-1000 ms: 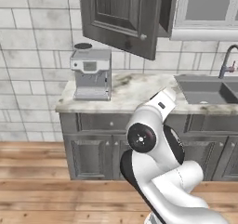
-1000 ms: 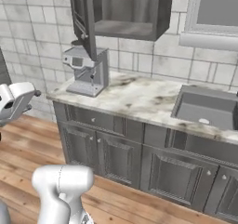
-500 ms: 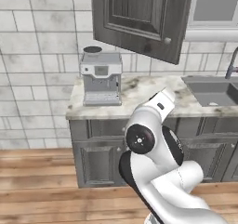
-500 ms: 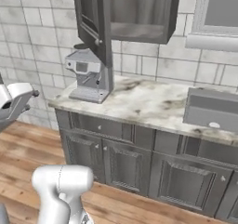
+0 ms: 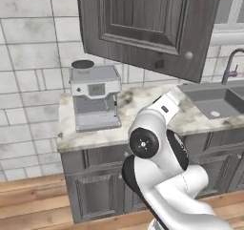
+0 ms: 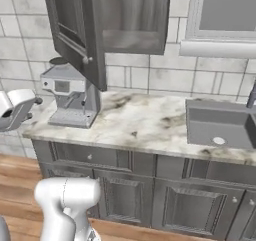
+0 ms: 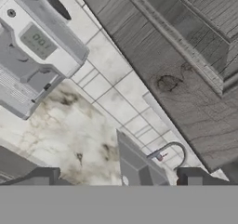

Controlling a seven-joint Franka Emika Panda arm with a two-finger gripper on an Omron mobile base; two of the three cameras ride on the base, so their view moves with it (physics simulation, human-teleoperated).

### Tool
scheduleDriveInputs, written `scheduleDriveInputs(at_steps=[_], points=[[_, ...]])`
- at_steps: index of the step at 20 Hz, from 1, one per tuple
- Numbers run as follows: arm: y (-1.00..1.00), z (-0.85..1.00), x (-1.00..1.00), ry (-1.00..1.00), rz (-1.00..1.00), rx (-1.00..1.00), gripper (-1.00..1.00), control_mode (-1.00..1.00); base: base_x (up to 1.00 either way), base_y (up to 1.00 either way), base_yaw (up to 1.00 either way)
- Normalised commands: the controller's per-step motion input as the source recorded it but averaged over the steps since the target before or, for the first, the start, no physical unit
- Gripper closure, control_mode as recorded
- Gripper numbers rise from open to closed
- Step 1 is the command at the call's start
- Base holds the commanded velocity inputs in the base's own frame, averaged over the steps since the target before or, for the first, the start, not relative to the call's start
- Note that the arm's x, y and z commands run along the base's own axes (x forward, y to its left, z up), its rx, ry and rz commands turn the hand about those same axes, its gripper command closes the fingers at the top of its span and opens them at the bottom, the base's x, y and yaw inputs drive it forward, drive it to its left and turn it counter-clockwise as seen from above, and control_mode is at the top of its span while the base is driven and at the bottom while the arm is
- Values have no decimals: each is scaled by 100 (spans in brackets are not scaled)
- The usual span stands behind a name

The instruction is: Close all open cabinet doors.

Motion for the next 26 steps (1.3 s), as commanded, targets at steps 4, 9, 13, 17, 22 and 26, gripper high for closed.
scheduleDriveInputs(at_steps=[4,9,13,17,22,26], points=[[0,0,0,0,0,0,-100,100,32,45,-26],[0,0,0,0,0,0,-100,100,30,38,-25],[0,0,0,0,0,0,-100,100,44,30,-22],[0,0,0,0,0,0,-100,100,40,29,-19],[0,0,0,0,0,0,-100,100,24,21,-13],[0,0,0,0,0,0,-100,100,1,3,-3]])
